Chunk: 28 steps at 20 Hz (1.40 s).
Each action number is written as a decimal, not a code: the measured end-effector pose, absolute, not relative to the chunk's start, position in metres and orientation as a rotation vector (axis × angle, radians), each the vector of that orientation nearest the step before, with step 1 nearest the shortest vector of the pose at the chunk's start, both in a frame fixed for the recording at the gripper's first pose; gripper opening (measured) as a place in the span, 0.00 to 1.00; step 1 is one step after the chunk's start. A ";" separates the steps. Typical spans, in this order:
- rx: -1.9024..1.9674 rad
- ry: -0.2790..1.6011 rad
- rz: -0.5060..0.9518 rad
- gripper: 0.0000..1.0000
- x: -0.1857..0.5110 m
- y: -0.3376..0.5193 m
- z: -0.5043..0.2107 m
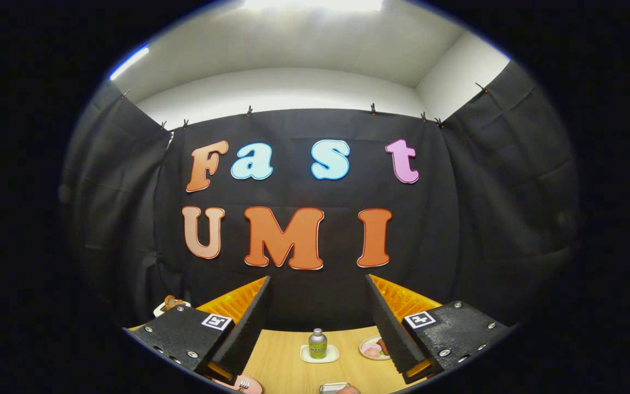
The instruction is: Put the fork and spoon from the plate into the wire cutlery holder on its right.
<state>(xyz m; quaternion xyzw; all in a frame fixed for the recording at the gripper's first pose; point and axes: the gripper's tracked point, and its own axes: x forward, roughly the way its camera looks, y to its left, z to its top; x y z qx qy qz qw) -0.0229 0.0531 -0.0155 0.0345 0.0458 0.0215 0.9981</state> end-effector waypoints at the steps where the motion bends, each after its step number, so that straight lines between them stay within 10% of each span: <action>1: 0.068 0.102 0.045 0.98 -0.023 0.055 -0.019; 28: -0.023 0.923 0.247 0.94 -0.130 0.240 -0.298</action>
